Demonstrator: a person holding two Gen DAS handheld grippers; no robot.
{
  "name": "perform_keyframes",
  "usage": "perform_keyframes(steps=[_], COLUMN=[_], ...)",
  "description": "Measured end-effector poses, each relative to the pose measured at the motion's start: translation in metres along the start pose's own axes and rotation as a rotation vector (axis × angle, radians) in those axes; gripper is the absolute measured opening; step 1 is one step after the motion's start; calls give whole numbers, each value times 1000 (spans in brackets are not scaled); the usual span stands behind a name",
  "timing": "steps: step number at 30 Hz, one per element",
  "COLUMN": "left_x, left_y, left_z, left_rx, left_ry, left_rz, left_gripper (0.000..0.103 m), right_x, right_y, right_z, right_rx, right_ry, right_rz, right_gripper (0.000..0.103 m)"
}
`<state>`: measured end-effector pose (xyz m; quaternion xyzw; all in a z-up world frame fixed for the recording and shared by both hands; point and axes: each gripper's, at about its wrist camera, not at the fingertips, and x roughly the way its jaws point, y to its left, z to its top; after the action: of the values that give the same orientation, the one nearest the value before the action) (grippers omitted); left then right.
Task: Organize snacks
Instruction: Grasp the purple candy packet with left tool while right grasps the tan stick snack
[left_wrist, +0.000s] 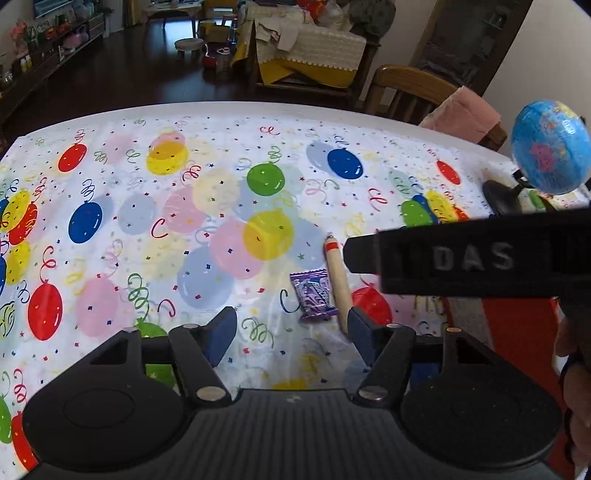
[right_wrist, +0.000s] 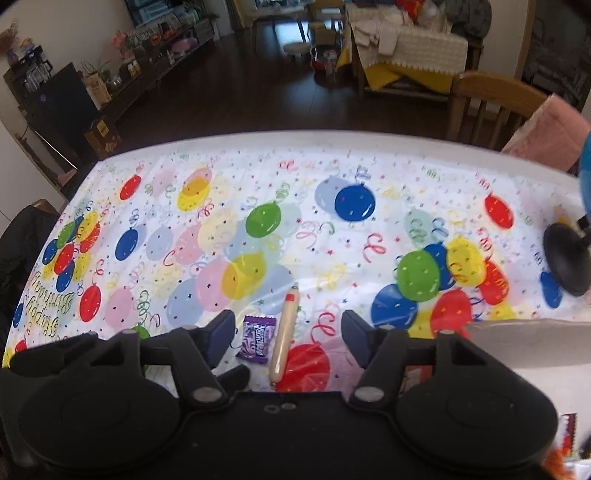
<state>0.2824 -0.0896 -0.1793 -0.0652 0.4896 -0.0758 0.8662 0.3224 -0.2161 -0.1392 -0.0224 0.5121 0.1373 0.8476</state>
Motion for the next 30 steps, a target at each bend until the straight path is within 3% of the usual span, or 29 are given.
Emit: perform_keyframes(steps=[2, 6, 15, 22, 25, 28, 30], left_x=[6, 13, 25, 27, 27, 27, 26], left_y=[1, 4, -4, -11, -12, -7, -1], left_z=[1, 0, 1, 0, 0, 0, 2], left_rx=[-11, -30, 10, 39, 55, 49, 34], left_ry=[5, 6, -11, -29, -45, -48, -41], left_rz=[-1, -10, 6, 27, 68, 77, 62], left_gripper=[64, 62, 59, 59, 41, 25, 20], right_x=[8, 23, 50, 58, 58, 57, 55], right_y=[3, 1, -1, 0, 3, 0, -2], right_z=[3, 8, 8, 5, 3, 2, 2], right_rx=[-10, 2, 13, -5, -31, -28, -14], right_ry=[12, 43, 88, 89, 84, 75, 70], right_rz=[-9, -21, -31, -43, -56, -58, -63], right_gripper=[52, 50, 31, 25, 11, 9, 9])
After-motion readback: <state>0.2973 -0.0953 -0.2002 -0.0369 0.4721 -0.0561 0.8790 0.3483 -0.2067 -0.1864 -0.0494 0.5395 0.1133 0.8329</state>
